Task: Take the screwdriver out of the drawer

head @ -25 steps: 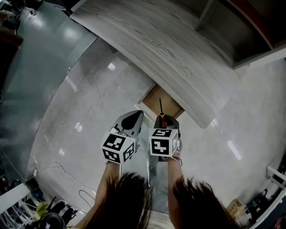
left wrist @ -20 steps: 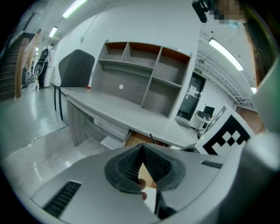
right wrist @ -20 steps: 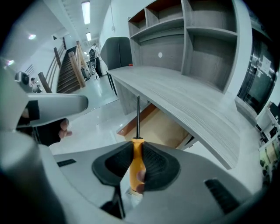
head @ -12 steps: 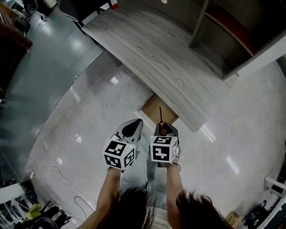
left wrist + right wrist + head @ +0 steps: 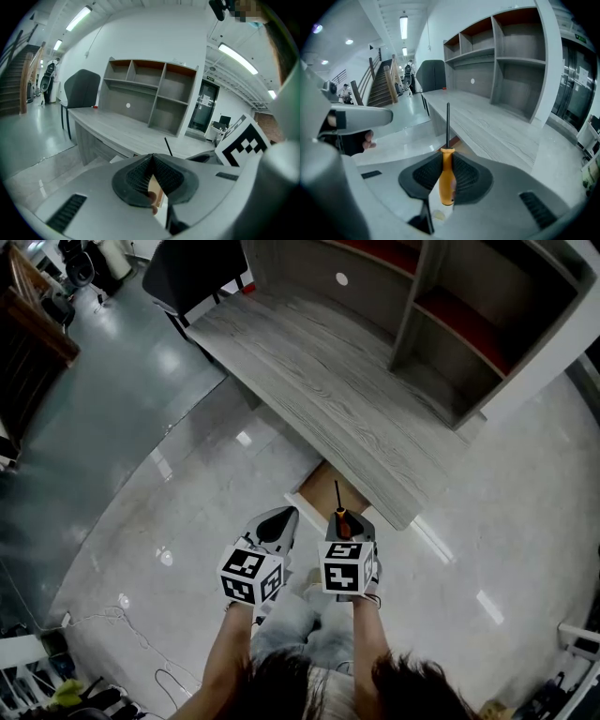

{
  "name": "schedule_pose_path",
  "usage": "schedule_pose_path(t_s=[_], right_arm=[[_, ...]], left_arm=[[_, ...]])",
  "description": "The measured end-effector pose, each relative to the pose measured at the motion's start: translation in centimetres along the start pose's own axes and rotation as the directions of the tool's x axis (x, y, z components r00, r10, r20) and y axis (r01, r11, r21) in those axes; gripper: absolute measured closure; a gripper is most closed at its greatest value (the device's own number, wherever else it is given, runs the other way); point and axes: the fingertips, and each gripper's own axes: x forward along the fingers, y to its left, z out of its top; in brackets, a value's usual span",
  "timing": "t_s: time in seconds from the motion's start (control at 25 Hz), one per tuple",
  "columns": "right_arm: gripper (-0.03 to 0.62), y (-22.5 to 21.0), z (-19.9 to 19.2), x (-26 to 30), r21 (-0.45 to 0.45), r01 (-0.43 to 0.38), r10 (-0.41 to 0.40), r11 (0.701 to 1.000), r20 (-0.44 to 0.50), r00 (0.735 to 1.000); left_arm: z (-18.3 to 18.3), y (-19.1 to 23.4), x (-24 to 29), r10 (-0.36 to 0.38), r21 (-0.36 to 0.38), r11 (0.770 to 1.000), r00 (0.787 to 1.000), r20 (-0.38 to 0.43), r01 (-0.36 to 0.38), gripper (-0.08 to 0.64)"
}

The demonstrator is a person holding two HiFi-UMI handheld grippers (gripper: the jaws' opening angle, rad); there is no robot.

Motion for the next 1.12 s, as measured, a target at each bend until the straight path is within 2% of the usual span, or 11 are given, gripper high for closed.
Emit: schedule_pose_path(t_s=[0.28, 0.6, 1.12], right_arm=[[0.509, 0.1, 1.3, -2.7, -0.030, 0.040, -0.038, 0.999, 0.063, 0.997], [0.509, 1.6, 1.5, -6.9, -0.058, 0.079, -0.071, 0.995, 0.121, 0.990], [0.509, 4.7, 1.4, -13.6, -0.118, 0.123, -0.097, 0.985, 0.207, 0.973]], left_arm=[[1.6, -1.1, -2.0, -0.017, 0.031, 0.999, 0.999, 0.043, 0.015, 0.543], [2.8, -2.6, -6.0, -0.035, 0.026, 0.999, 0.993, 0.113, 0.032, 0.543], [2.1, -4.5, -12.5, -0.053, 0.059, 0.997, 0.984, 0.168, 0.044, 0.543]])
